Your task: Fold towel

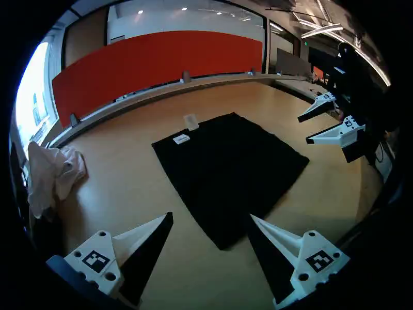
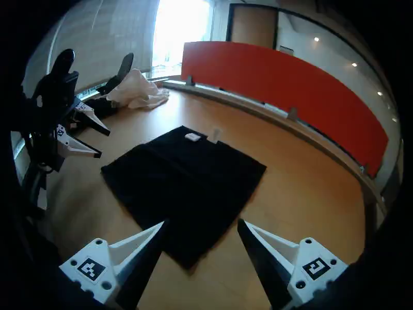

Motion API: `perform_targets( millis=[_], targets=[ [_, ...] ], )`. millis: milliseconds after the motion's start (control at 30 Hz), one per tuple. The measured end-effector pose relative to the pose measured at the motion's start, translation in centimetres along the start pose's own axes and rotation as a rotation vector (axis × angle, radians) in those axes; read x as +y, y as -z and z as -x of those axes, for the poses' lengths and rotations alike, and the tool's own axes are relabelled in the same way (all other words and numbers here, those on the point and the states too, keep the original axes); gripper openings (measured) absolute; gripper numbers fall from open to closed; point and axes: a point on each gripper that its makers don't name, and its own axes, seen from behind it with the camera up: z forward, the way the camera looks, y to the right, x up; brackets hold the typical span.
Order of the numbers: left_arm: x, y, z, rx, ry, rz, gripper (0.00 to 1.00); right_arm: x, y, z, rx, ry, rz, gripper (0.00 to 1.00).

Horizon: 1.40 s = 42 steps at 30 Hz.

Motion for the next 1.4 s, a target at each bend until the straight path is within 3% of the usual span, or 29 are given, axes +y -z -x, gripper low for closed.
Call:
perform_targets(
  millis=[600,967,1400],
  targets=[
    [1.5,-2.2,4.1,-0.107,-0.008,0.048,0.99,-2.1,-1.5,5.3,-0.114,0.007,-0.064,1.0],
    [2.0,-2.9,5.1,-0.154,-0.003,0.071,0.99,-2.1,-1.8,6.4,-0.145,0.013,-0.077,0.98],
    [2.2,-3.0,5.3,-0.168,-0.034,0.063,0.98,-2.6,-1.7,6.8,-0.151,-0.009,-0.113,0.86]
  ],
)
